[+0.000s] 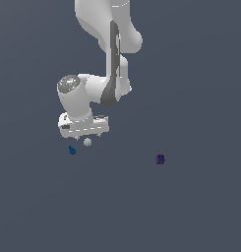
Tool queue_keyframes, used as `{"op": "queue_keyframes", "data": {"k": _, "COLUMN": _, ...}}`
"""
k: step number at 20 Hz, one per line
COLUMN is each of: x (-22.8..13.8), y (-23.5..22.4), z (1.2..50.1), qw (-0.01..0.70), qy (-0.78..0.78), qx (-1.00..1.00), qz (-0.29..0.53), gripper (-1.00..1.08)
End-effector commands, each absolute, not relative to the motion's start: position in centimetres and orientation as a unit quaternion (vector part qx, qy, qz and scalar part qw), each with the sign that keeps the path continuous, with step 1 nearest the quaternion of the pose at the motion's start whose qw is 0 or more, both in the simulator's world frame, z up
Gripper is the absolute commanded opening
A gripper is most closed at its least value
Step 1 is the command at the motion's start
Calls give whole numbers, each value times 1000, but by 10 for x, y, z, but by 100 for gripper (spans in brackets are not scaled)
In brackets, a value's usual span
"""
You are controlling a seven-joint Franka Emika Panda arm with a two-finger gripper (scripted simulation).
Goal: Pick up a designated object from a clutter of objects.
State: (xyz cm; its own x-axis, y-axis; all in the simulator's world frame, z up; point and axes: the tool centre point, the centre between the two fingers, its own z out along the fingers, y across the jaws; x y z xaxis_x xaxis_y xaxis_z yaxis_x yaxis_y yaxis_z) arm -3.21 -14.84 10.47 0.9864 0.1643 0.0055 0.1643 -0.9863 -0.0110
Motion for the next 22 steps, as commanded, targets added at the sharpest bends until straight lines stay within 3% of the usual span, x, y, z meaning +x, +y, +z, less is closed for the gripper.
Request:
{"op": "queue_keyframes", "data": {"k": 1, "x": -40, "y": -158, "z": 91, "qw": 3, "qy": -88, "qx": -996, "qz": -2, "gripper": 100}}
{"op": "queue_keyframes", "data": {"k": 22, "x": -53, "y": -172, "z": 38, "qw": 0, "qy": -94, "qx": -996, "qz": 0, "gripper": 100}}
